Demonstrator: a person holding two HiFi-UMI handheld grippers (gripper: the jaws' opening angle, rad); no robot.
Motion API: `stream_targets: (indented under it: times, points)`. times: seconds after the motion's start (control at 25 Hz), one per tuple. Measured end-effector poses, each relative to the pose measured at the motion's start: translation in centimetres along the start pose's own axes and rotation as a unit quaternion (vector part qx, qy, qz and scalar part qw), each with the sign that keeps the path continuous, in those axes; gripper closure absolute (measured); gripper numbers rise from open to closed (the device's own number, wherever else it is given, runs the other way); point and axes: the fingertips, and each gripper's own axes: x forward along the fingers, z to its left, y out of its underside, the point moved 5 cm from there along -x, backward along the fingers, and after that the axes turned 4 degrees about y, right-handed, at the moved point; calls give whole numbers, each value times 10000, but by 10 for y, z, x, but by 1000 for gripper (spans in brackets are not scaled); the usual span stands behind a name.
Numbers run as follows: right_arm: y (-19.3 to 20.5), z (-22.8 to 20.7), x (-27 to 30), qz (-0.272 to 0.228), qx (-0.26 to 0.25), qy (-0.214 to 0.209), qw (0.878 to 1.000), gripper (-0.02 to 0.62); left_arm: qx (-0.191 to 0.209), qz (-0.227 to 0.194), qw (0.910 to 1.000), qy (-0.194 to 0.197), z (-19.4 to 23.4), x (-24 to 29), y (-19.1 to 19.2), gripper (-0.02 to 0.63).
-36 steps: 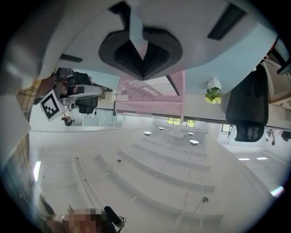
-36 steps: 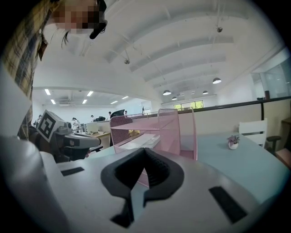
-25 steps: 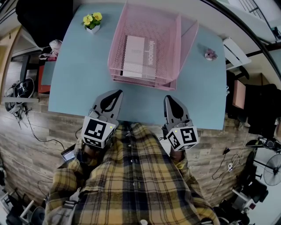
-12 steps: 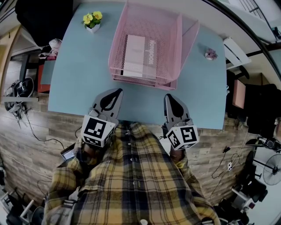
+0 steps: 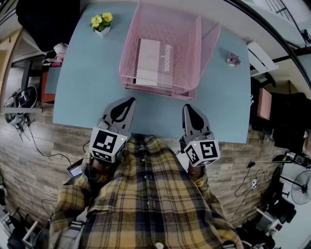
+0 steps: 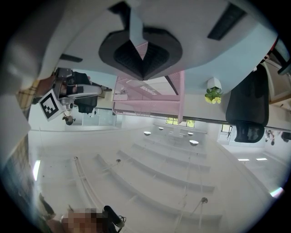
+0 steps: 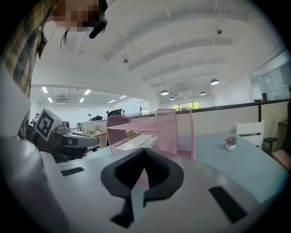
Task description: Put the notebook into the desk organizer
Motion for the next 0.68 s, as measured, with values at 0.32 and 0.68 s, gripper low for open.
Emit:
stream_targets:
  times: [0.32, 0.68]
  points:
    - [1, -1, 0, -10, -6, -17, 10000, 594, -3, -9, 10000, -12, 1, 1, 0, 615]
    - [2, -3, 1, -23, 15, -3, 10000, 594, 11, 2, 10000, -52, 5, 3, 0, 615]
